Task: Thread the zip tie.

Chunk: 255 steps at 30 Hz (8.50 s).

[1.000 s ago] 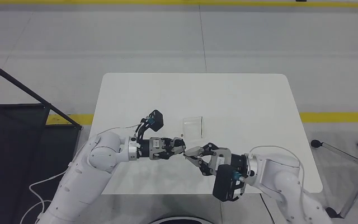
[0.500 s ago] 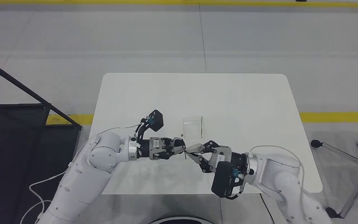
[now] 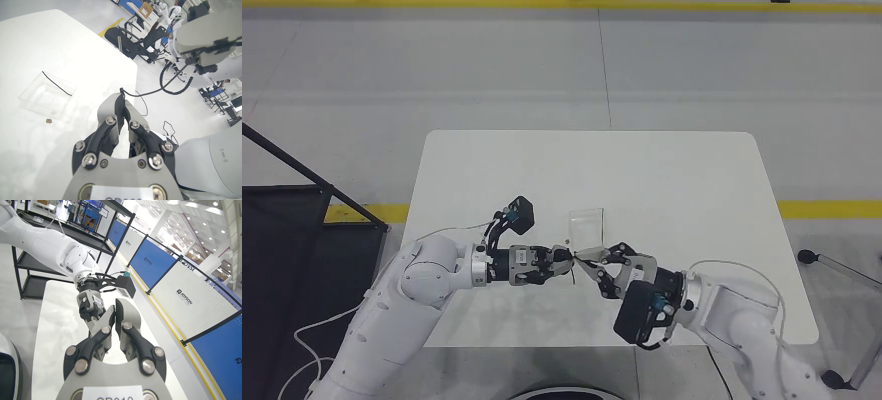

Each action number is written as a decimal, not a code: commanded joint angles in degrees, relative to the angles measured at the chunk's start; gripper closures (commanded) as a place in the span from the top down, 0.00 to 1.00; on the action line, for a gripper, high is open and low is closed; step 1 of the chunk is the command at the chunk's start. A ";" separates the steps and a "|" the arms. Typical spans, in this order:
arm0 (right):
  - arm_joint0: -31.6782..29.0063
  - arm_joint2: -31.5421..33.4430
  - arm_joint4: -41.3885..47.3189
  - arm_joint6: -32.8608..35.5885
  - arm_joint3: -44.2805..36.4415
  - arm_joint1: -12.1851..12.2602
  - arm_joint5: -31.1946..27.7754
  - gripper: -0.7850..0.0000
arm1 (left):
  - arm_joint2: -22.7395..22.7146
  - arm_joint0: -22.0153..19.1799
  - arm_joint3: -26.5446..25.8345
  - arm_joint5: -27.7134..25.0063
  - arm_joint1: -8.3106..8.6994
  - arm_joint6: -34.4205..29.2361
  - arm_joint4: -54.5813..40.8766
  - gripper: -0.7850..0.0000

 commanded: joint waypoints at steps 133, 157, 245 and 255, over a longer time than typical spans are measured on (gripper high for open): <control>0.77 -2.06 -4.51 2.65 -0.65 0.43 -10.51 0.00 | 0.29 0.61 -0.90 0.95 0.00 1.47 1.23 0.00; -3.23 0.00 -6.29 1.57 -2.49 0.18 6.43 0.00 | 0.78 2.77 -3.65 -0.22 0.77 8.19 10.09 0.00; -2.95 0.38 -6.05 1.46 -2.35 0.36 -0.40 0.40 | -0.22 3.63 -3.09 3.69 2.09 17.70 6.17 0.00; -4.13 1.06 -8.05 1.04 -3.32 0.75 -1.59 0.36 | -0.25 3.49 -2.87 4.24 2.15 17.14 4.76 0.00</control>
